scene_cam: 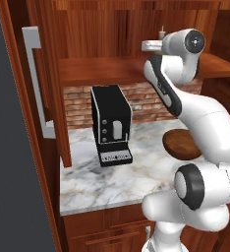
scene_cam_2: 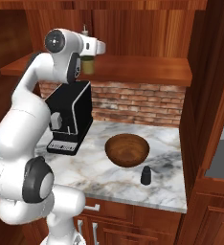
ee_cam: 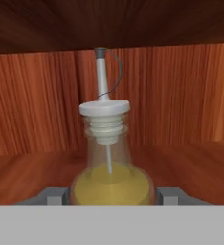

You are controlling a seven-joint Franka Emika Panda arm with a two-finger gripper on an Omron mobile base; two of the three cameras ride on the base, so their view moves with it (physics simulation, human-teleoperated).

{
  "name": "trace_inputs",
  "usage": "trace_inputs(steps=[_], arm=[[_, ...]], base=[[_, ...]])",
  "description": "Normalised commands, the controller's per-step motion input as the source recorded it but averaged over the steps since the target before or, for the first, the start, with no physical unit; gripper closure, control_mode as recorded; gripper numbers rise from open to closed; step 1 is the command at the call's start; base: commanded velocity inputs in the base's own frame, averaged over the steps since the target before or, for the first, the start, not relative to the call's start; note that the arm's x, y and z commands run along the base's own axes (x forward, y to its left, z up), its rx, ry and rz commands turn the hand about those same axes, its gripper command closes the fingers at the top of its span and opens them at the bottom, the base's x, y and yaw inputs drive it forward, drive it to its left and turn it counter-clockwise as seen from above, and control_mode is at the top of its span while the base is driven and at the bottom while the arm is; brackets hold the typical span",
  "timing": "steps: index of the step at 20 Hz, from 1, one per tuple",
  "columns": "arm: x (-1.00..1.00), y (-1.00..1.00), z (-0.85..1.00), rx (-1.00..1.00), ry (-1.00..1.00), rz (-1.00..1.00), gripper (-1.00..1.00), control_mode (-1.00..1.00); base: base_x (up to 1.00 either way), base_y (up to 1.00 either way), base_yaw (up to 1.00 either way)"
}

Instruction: Retrieve the bottle and the shaker from the cabinet and place them next to the mixing bowl on the counter. Then add garlic from the fridge to the mixing bowl.

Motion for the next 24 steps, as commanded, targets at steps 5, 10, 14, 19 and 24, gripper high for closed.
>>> trace_inputs(steps=[5,10,14,19,24], arm=[[-0.79,0.0,0.23,0.0,0.0,-0.03,1.0,-1.0],[-1.0,-0.01,0.28,0.0,0.01,-0.09,1.0,-1.0],[-1.0,0.0,0.06,0.0,0.03,-0.11,1.0,-1.0],[-1.0,0.0,-0.01,0.0,0.08,-0.16,1.0,-1.0],[-1.0,0.0,-0.1,0.0,0.05,-0.22,1.0,-1.0]], base=[[0.0,0.0,0.0],[0.0,0.0,0.0],[0.0,0.0,0.0],[0.0,0.0,0.0],[0.0,0.0,0.0]])
